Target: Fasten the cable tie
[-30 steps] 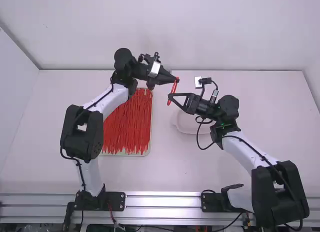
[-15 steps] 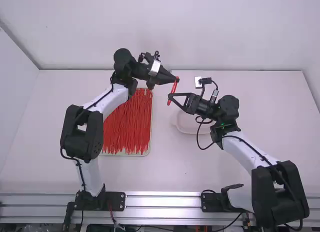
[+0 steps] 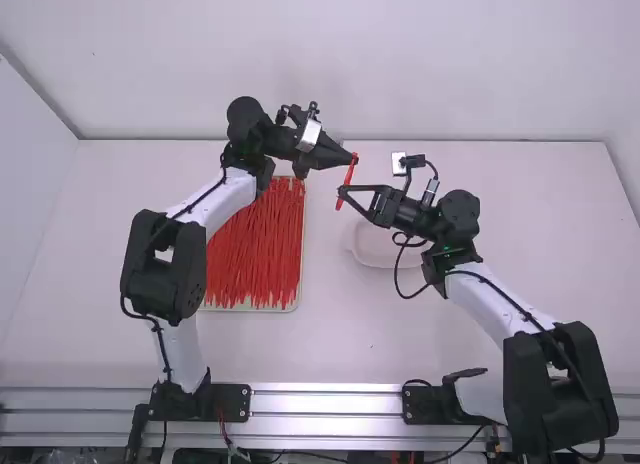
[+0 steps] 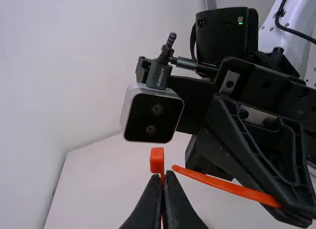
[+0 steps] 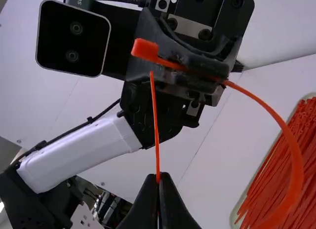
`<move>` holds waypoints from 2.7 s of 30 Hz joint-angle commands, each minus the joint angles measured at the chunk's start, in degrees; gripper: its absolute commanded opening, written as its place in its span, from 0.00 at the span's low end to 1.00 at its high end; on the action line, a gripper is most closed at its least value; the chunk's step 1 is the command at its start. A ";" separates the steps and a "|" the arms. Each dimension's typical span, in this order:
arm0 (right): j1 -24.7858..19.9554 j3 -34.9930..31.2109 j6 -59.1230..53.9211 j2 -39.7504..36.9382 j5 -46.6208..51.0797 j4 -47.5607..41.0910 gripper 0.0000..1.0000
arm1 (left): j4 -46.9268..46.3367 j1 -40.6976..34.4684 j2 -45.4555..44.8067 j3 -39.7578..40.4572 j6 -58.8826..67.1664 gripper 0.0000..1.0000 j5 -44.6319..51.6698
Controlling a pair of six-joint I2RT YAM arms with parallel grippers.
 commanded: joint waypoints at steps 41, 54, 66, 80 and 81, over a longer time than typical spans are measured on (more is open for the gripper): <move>0.74 1.92 -0.48 0.02 -0.76 0.15 0.00 | 12.59 0.70 0.26 -2.64 -6.58 0.02 0.07; 0.66 1.92 -0.50 0.02 -1.60 0.11 0.00 | 13.25 0.63 0.26 -2.62 -6.58 0.02 0.00; 0.28 1.92 -0.46 0.02 -1.38 0.15 0.00 | 13.27 0.63 0.26 -2.73 -6.56 0.02 0.57; -0.85 1.92 -0.24 0.02 -1.51 0.20 0.00 | 13.20 0.59 0.26 -2.73 -6.54 0.02 0.68; -0.85 1.92 -0.22 0.02 -1.40 0.17 0.00 | 13.27 0.59 0.26 -2.73 -6.56 0.02 0.63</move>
